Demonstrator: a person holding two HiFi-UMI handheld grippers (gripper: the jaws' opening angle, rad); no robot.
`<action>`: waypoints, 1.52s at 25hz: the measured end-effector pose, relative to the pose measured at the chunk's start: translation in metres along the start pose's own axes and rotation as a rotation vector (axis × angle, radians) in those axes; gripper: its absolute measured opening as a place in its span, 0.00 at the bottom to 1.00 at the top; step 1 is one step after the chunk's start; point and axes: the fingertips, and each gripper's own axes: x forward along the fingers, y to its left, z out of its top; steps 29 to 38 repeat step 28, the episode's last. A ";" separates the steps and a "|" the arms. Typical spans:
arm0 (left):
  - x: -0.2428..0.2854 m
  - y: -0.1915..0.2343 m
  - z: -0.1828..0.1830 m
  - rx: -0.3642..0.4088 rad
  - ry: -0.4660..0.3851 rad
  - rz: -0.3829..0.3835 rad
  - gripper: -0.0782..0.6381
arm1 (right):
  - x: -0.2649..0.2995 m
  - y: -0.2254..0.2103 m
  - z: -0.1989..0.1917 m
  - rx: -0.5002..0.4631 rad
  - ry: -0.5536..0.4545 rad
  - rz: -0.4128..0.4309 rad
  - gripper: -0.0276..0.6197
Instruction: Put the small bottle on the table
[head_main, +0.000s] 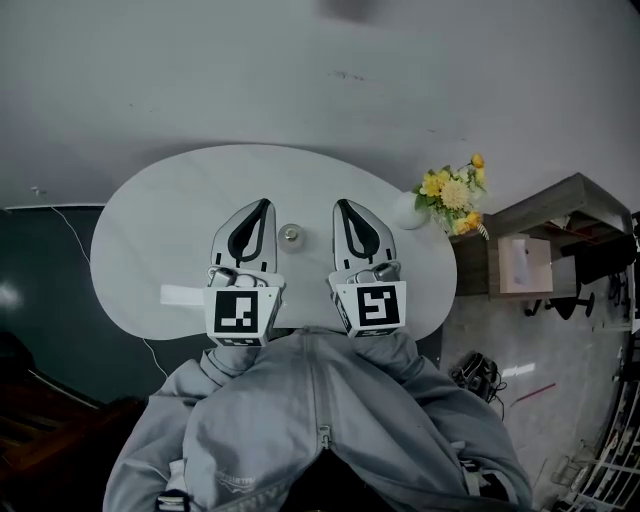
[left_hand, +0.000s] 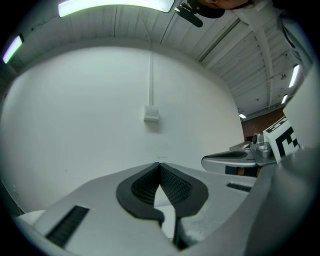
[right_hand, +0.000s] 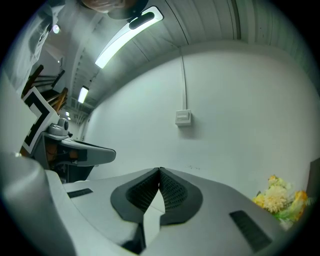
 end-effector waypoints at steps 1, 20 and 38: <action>-0.001 0.000 0.004 0.001 -0.005 0.002 0.12 | -0.001 -0.001 0.004 -0.004 -0.003 0.001 0.08; -0.009 -0.005 0.016 0.018 -0.012 0.013 0.12 | -0.012 -0.006 0.018 -0.004 -0.020 0.001 0.08; -0.007 -0.005 0.019 0.003 -0.039 0.013 0.12 | -0.013 -0.007 0.017 -0.007 -0.023 -0.003 0.08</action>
